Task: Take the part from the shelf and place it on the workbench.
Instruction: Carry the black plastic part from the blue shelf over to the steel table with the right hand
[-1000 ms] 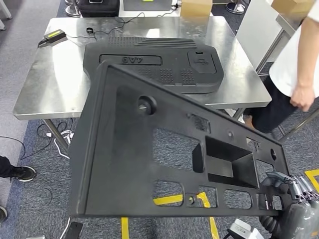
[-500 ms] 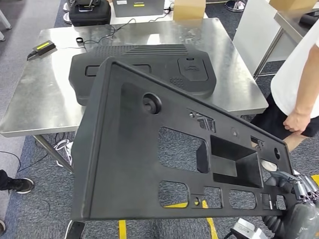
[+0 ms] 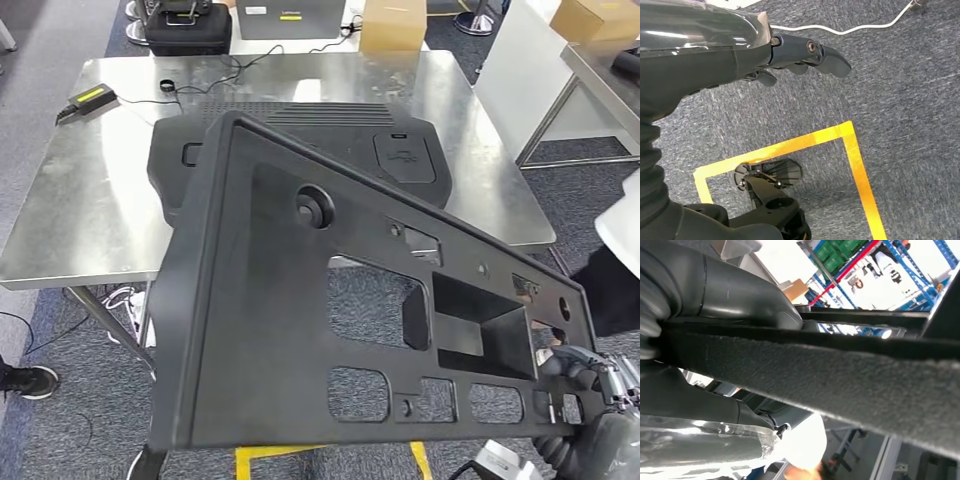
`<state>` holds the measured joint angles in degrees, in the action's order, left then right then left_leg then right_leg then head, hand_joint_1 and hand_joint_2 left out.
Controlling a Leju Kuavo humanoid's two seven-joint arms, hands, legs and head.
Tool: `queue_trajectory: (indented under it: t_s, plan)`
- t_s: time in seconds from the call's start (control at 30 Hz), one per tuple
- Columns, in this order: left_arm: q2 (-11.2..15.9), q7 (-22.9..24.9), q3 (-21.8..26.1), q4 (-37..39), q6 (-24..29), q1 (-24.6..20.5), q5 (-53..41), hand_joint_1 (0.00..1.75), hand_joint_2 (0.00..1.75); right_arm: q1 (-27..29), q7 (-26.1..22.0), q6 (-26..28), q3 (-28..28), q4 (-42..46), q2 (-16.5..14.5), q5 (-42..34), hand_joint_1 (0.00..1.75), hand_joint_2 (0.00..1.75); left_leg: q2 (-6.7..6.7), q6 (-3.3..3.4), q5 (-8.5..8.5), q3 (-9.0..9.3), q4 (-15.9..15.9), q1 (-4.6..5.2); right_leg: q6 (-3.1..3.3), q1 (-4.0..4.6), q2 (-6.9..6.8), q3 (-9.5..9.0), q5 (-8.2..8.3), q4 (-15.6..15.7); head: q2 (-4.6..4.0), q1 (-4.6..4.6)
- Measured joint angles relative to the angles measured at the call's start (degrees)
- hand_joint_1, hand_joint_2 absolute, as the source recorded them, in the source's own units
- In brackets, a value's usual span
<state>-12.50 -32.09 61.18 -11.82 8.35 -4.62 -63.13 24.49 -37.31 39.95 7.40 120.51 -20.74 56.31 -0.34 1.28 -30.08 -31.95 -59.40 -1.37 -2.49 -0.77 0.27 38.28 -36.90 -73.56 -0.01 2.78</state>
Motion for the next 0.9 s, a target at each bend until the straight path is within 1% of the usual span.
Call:
queue_trajectory:
  t_s: [0.03, 0.07, 0.1, 0.13, 0.17, 0.2, 0.23, 0.27, 0.3, 0.33, 0.37, 0.43, 0.47, 0.5, 0.53, 0.57, 0.6, 0.63, 0.67, 0.73, 0.8, 0.83, 0.87, 0.9]
  plan:
    - [0.0, -0.02, 0.0, 0.0, 0.0, 0.02, -0.01, 0.0, 1.75, -0.01, -0.09, 0.0, 0.05, 0.01, 0.0, -0.08, 1.75, 1.75, -0.06, -0.17, -0.44, 0.63, 0.01, -0.09, -0.02, -0.06, -0.02, -0.46, 2.45, 2.53, 0.0, 0.01]
    - [0.0, -0.05, 0.0, 0.0, 0.0, 0.03, -0.01, 0.0, 1.75, -0.03, -0.25, 0.0, 0.09, 0.02, 0.0, -0.15, 1.75, 1.75, -0.1, -0.4, -0.91, 1.28, 0.06, -0.17, 0.03, -0.07, -0.03, -1.6, 5.3, 6.32, 0.0, 0.02]
    - [0.0, -0.09, 0.0, 0.0, 0.0, -0.01, -0.01, 0.0, 1.75, -0.07, -0.42, -0.01, 0.15, 0.01, 0.01, -0.25, 1.75, 1.75, -0.14, -0.64, -1.3, 1.91, 0.14, -0.24, 0.18, 0.03, -0.09, -2.63, 7.14, 9.63, -0.01, 0.02]
    - [0.0, -0.12, 0.0, 0.0, 0.01, -0.07, -0.02, 0.0, 1.75, -0.12, -0.6, -0.01, 0.21, 0.03, 0.01, -0.34, 1.75, 1.75, -0.16, -0.94, -1.59, 2.28, 0.26, -0.26, 0.53, 0.22, -0.17, -3.4, 7.93, 12.11, -0.01, 0.04]
    - [0.0, -0.13, 0.0, 0.0, 0.03, -0.11, -0.04, 0.0, 1.75, -0.13, -0.71, -0.01, 0.29, 0.05, 0.02, -0.44, 1.75, 1.75, -0.15, -1.31, -1.83, 2.54, 0.45, -0.25, 1.0, 0.42, -0.21, -3.73, 8.14, 13.34, -0.01, 0.01]
    - [0.0, -0.13, 0.0, 0.0, 0.05, -0.12, -0.11, 0.0, 1.75, -0.15, -0.78, -0.01, 0.41, 0.09, 0.02, -0.51, 1.75, 1.75, -0.15, -1.73, -1.78, 2.77, 0.41, -0.2, 1.56, 0.61, -0.23, -3.75, 7.71, 13.58, 0.0, -0.02]
    - [0.0, -0.12, 0.0, 0.0, 0.08, -0.1, -0.19, 0.0, 1.75, -0.2, -0.87, -0.01, 0.55, 0.15, 0.02, -0.56, 1.75, 1.75, -0.14, -2.15, -1.73, 2.96, 0.33, -0.17, 2.15, 0.67, -0.18, -4.03, 7.82, 13.96, 0.0, -0.05]
    - [0.0, -0.11, 0.0, 0.0, 0.1, -0.11, -0.27, 0.0, 1.75, -0.23, -0.96, -0.01, 0.7, 0.2, 0.01, -0.59, 1.75, 1.75, -0.12, -2.45, -1.83, 3.19, 0.02, -0.19, 2.62, 0.58, -0.13, -4.42, 8.13, 14.22, 0.0, -0.1]
    - [0.0, -0.12, 0.0, 0.0, 0.12, -0.19, -0.33, 0.0, 1.75, -0.33, -1.08, -0.01, 0.85, 0.25, 0.01, -0.6, 1.75, 1.75, -0.11, -2.61, -2.11, 3.05, -0.94, -0.18, 3.01, 0.48, -0.11, -4.93, 8.07, 14.51, -0.01, -0.15]
    - [0.0, -0.11, 0.0, 0.0, 0.13, -0.32, -0.35, 0.0, 1.75, -0.46, -1.24, 0.0, 0.97, 0.29, 0.0, -0.62, 1.75, 1.75, -0.09, -2.67, -3.02, 2.29, -2.64, -0.18, 3.33, 0.39, -0.11, -5.41, 8.03, 14.76, -0.01, -0.21]
    - [0.0, -0.11, 0.0, 0.0, 0.13, -0.43, -0.39, 0.0, 1.75, -0.56, -1.43, 0.0, 1.08, 0.33, 0.0, -0.66, 1.75, 1.75, -0.09, -2.72, -4.46, 0.73, -5.55, -0.15, 3.63, 0.37, -0.13, -5.76, 7.89, 14.94, -0.01, -0.27]
    - [0.0, -0.04, 0.0, 0.0, 0.12, -0.41, -0.43, 0.0, 1.75, -0.77, -1.82, 0.0, 1.25, 0.33, 0.0, -0.73, 1.75, 1.75, -0.09, -2.79, -7.37, -3.76, -12.72, -0.04, 4.14, 0.57, -0.08, -6.17, 7.45, 14.99, -0.01, -0.34]
    - [0.0, 0.0, 0.0, 0.0, 0.11, -0.31, -0.44, 0.0, 1.75, -0.81, -1.94, 0.0, 1.34, 0.33, 0.0, -0.75, 1.75, 1.75, -0.09, -2.73, -7.81, -5.58, -15.0, 0.03, 4.3, 0.7, -0.01, -6.45, 7.16, 14.99, -0.01, -0.37]
    - [0.0, 0.04, 0.0, 0.0, 0.09, -0.22, -0.45, 0.0, 1.75, -0.85, -1.98, 0.0, 1.45, 0.33, 0.0, -0.76, 1.75, 1.75, -0.09, -2.56, -6.99, -6.48, -15.26, 0.14, 4.36, 0.83, 0.08, -6.85, 6.85, 14.99, -0.02, -0.36]
    - [0.0, 0.05, 0.0, 0.0, 0.08, -0.17, -0.45, 0.0, 1.75, -0.88, -1.99, 0.0, 1.57, 0.33, 0.0, -0.76, 1.75, 1.75, -0.09, -2.29, -4.92, -6.34, -13.33, 0.29, 4.35, 0.94, 0.15, -7.39, 6.47, 14.99, -0.02, -0.36]
    - [0.01, 0.05, 0.0, 0.0, 0.07, -0.17, -0.46, 0.0, 1.75, -0.92, -1.99, 0.0, 1.7, 0.33, 0.0, -0.76, 1.75, 1.75, -0.07, -1.88, -2.05, -5.43, -9.77, 0.49, 4.3, 1.04, 0.18, -7.99, 6.03, 15.0, -0.02, -0.36]
    - [0.04, 0.05, 0.0, 0.0, 0.05, -0.17, -0.46, 0.0, 1.75, -1.01, -1.99, -0.01, 1.82, 0.32, -0.01, -0.76, 1.75, 1.75, 0.0, -1.41, 0.15, -4.46, -6.48, 0.73, 4.21, 1.11, 0.16, -8.51, 5.62, 15.03, -0.02, -0.28]
    - [0.08, 0.05, 0.0, 0.0, 0.04, -0.19, -0.48, 0.0, 1.75, -1.11, -1.99, -0.01, 1.92, 0.32, -0.01, -0.76, 1.75, 1.75, 0.05, -1.07, 1.43, -3.63, -3.47, 0.98, 4.02, 1.16, 0.17, -8.78, 5.28, 14.99, -0.01, -0.26]
    - [0.11, 0.07, 0.0, 0.0, 0.02, -0.18, -0.5, 0.0, 1.75, -1.19, -2.01, -0.02, 1.99, 0.31, -0.01, -0.73, 1.75, 1.75, 0.1, -0.8, 2.03, -3.2, -1.76, 1.2, 3.75, 1.16, 0.17, -8.86, 5.01, 15.01, -0.01, -0.2]
    - [0.16, 0.08, 0.0, 0.0, -0.02, -0.08, -0.6, 0.0, 1.75, -1.29, -2.08, -0.02, 2.11, 0.31, -0.02, -0.63, 1.75, 1.75, 0.11, -0.51, 1.66, -3.03, -0.74, 1.44, 3.07, 1.13, 0.18, -8.89, 4.69, 15.21, 0.0, -0.14]
    - [0.17, 0.06, 0.0, 0.0, -0.04, -0.03, -0.73, 0.0, 1.75, -1.36, -2.29, -0.02, 2.22, 0.33, -0.03, -0.55, 1.75, 1.75, 0.08, -0.06, 1.87, -2.54, -0.21, 1.14, 2.32, 1.11, 0.11, -9.1, 4.05, 15.02, 0.01, -0.07]
    - [0.18, 0.04, 0.0, 0.0, -0.04, -0.1, -0.79, 0.0, 1.75, -1.43, -2.45, -0.02, 2.27, 0.34, -0.02, -0.54, 1.75, 1.75, 0.08, 0.16, 1.86, -2.17, 0.17, 0.92, 1.92, 1.08, 0.08, -8.55, 3.2, 13.62, 0.0, -0.03]
    - [0.18, 0.03, 0.0, 0.0, -0.05, -0.18, -0.86, 0.0, 1.75, -1.47, -2.61, -0.02, 2.31, 0.36, -0.01, -0.54, 1.75, 1.75, 0.09, 0.35, 1.76, -1.78, 0.44, 0.72, 1.51, 0.97, 0.04, -7.27, 1.91, 10.98, 0.0, -0.01]
    - [0.18, 0.03, 0.0, 0.0, -0.09, -0.23, -0.91, 0.0, 1.75, -1.51, -2.71, -0.02, 2.33, 0.35, -0.01, -0.54, 1.75, 1.75, 0.09, 0.46, 1.54, -1.46, 0.55, 0.64, 1.15, 0.82, 0.01, -5.24, 0.4, 7.24, 0.0, 0.02]
